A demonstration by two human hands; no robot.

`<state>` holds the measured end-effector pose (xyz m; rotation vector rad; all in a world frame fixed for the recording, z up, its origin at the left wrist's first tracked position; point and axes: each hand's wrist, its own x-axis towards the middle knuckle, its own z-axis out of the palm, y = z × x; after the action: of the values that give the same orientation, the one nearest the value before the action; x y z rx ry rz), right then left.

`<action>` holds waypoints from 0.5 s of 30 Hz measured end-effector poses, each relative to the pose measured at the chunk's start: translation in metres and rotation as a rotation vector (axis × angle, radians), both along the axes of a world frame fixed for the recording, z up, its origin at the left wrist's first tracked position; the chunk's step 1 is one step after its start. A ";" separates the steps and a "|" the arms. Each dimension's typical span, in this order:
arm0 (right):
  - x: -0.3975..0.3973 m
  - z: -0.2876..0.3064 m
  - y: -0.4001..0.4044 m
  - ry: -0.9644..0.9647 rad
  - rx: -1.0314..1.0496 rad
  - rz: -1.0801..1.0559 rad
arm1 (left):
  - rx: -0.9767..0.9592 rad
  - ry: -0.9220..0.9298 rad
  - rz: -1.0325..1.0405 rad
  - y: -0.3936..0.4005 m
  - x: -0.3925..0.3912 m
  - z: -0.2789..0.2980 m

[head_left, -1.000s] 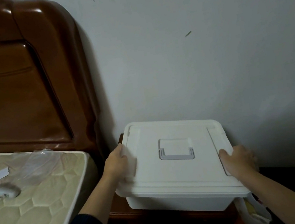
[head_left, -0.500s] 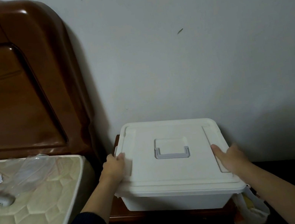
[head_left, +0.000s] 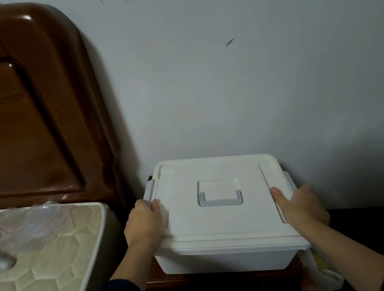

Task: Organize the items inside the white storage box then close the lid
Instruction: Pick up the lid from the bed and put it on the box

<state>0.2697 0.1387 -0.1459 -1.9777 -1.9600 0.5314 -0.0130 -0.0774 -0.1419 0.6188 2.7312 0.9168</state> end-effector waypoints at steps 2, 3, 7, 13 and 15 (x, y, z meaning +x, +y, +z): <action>0.001 -0.003 0.004 -0.006 -0.034 0.019 | -0.002 -0.001 -0.021 0.000 -0.002 0.000; 0.001 -0.004 0.006 -0.009 -0.043 0.031 | -0.001 0.006 -0.025 0.000 -0.002 0.000; 0.004 -0.007 0.004 -0.011 0.045 0.057 | -0.009 0.092 -0.015 0.001 0.001 0.000; 0.003 -0.005 -0.002 -0.026 0.179 0.131 | -0.027 0.187 -0.052 0.000 0.008 0.006; 0.002 -0.004 -0.004 -0.046 0.183 0.135 | -0.022 0.196 -0.063 -0.001 0.012 0.010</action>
<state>0.2714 0.1343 -0.1500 -1.7717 -2.0996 0.3269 -0.0014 -0.0787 -0.1318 0.8255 2.8684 0.8521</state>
